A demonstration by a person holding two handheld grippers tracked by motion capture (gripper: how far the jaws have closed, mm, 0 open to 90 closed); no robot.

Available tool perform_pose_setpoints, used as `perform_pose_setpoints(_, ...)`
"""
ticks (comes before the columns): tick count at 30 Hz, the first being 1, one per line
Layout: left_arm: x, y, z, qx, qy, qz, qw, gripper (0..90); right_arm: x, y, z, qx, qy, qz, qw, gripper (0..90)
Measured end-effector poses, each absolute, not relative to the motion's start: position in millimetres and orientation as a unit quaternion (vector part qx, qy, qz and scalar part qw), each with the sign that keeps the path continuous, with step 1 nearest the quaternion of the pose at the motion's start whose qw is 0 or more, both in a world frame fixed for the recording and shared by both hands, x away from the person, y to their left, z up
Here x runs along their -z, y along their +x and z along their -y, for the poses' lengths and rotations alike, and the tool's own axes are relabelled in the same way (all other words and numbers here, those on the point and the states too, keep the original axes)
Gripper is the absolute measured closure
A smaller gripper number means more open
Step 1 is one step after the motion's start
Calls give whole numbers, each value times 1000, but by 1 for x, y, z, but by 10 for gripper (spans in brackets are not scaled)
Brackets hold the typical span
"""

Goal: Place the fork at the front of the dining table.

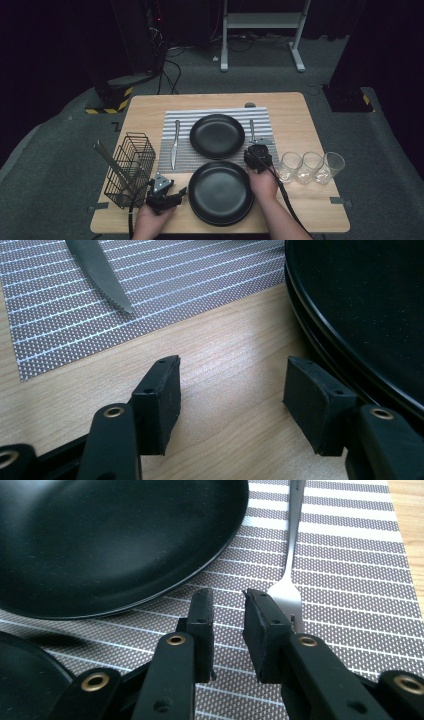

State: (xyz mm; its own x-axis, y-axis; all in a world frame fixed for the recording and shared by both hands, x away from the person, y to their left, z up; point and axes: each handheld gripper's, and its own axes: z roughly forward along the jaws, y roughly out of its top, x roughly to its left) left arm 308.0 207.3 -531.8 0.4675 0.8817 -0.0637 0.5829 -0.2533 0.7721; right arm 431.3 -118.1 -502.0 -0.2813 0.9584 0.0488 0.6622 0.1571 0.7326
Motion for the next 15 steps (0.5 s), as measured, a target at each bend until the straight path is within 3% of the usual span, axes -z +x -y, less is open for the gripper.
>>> perform_pose_setpoints(15, 532, 307, -206, -201, 766, -480, 379, 399, 495, 411, 117, -363, 524, -736, 228, 652)
